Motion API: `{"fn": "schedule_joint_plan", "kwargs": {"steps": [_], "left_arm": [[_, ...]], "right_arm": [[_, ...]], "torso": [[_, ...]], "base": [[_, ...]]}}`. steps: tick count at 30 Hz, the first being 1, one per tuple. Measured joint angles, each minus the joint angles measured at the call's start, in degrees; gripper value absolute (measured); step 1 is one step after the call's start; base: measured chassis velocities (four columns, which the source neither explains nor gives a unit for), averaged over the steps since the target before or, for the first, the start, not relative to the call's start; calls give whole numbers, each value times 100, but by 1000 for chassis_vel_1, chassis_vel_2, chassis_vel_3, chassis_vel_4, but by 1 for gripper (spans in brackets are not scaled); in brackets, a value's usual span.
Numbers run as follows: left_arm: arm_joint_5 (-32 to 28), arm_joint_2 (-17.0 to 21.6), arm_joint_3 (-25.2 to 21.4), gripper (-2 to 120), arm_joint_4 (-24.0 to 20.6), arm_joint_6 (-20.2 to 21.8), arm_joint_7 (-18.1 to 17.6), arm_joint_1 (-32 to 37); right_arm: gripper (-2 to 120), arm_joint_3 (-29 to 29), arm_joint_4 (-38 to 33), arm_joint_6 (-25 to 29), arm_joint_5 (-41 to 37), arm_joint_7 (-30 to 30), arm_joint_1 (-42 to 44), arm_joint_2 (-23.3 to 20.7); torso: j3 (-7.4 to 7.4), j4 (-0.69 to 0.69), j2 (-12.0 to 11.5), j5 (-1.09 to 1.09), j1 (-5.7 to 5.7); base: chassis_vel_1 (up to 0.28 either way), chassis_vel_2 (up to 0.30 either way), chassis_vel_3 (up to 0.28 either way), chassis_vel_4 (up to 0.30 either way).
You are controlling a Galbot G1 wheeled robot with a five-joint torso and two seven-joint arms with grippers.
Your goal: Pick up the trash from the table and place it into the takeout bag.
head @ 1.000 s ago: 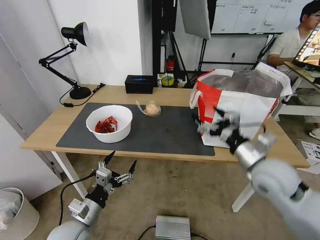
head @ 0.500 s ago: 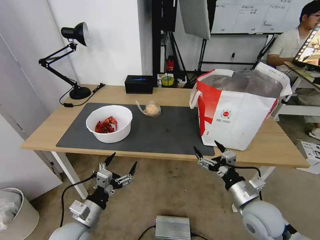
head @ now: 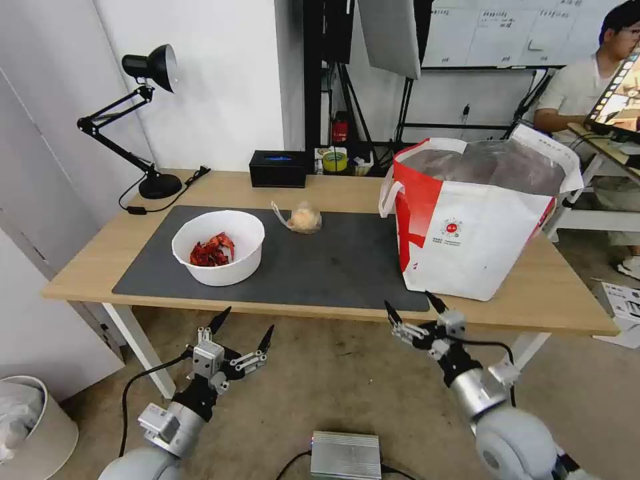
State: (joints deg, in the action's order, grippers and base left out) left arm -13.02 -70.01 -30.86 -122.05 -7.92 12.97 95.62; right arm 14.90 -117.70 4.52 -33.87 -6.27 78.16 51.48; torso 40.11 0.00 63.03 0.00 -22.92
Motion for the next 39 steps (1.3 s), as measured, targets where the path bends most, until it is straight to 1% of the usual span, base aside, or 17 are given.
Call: {"fn": "schedule_joint_plan", "kwargs": {"steps": [1, 4, 6, 8, 9, 12, 13, 16, 17, 20, 21, 23, 25, 29, 31, 33, 39], "left_arm": [[0, 0, 0, 100, 0, 0, 0, 0], [-33, 108, 80, 100, 52, 0, -1, -109], [-46, 136, 122, 100, 76, 3, -1, -153], [-101, 269, 337, 100, 205, 33, -4, -326], [-101, 269, 337, 100, 205, 33, -4, -326], [-105, 310, 351, 100, 264, 23, -3, -302], [-105, 310, 351, 100, 264, 23, -3, -302], [-129, 311, 280, 100, 269, 19, -5, -296], [-129, 311, 280, 100, 269, 19, -5, -296], [-153, 310, 235, 100, 281, 18, -7, -288], [-153, 310, 235, 100, 281, 18, -7, -288], [-158, 307, 206, 100, 306, 19, -9, -282], [-160, 307, 201, 100, 310, 18, -9, -278], [-174, 308, 186, 100, 348, 18, -10, -288], [-174, 308, 186, 100, 355, 18, -10, -292], [-177, 303, 188, 100, 376, 18, -12, -303], [-199, 317, 172, 100, 391, 18, -14, -307]], "right_arm": [[100, 0, 0, 0, 0, 0, 0, 0], [100, -325, 248, -142, -444, 24, -797, -168], [100, -333, 278, -153, -482, 36, -861, -169], [100, -414, 494, -198, -460, 109, -1249, -141], [100, -414, 494, -198, -460, 109, -1249, -141], [100, -919, 841, -369, -479, 39, -2106, 4], [100, -919, 841, -369, -479, 39, -2106, 4], [100, -1558, 1288, -571, -646, -105, -2911, 233], [100, -1558, 1288, -571, -646, -105, -2911, 233], [100, -2080, 1809, -737, -848, -217, -3626, 495], [100, -2080, 1809, -737, -848, -217, -3626, 495], [100, -2422, 2272, -859, -925, -301, -4200, 733], [100, -2502, 2382, -902, -936, -324, -4336, 794], [100, -2909, 3132, -1211, -977, -454, -5101, 1266], [100, -2960, 3253, -1284, -987, -480, -5203, 1352], [100, -3129, 3791, -1481, -1017, -546, -5568, 1682], [100, -3270, 4440, -1702, -1027, -559, -5964, 2043]], "torso": [[0, 0, 0, 0, 0], [0, 5, -1, 0, 0], [0, 4, -1, -1, 0], [0, -5, -1, -2, 0], [0, -5, -1, -2, 0], [1, 2, -1, 0, 0], [1, 2, -1, 0, 0], [0, 2, -1, -1, -1], [0, 2, -1, -1, -1], [1, 0, -1, -1, -1], [1, 0, -1, -1, -1], [0, 1, -1, -2, -1], [0, 1, -1, -2, -1], [0, 0, -1, -3, -1], [0, 0, -1, -1, -1], [0, 0, -1, -2, -1], [0, 0, -1, -1, -1]], "base": [[0, 0, 0, 0], [0, 0, 0, 0], [0, 0, 0, 0], [0, 0, 0, 0], [0, 0, 0, 0], [0, 0, 0, 0], [0, 0, 0, 0], [0, 0, 0, 0], [0, 0, 0, 0], [0, 0, 0, 0], [0, 0, 0, 0], [0, 0, 0, 0], [0, 0, 0, 0], [0, 0, 0, 0], [0, 0, 0, 0], [0, 0, 0, 0], [0, 0, 0, 0]]}}
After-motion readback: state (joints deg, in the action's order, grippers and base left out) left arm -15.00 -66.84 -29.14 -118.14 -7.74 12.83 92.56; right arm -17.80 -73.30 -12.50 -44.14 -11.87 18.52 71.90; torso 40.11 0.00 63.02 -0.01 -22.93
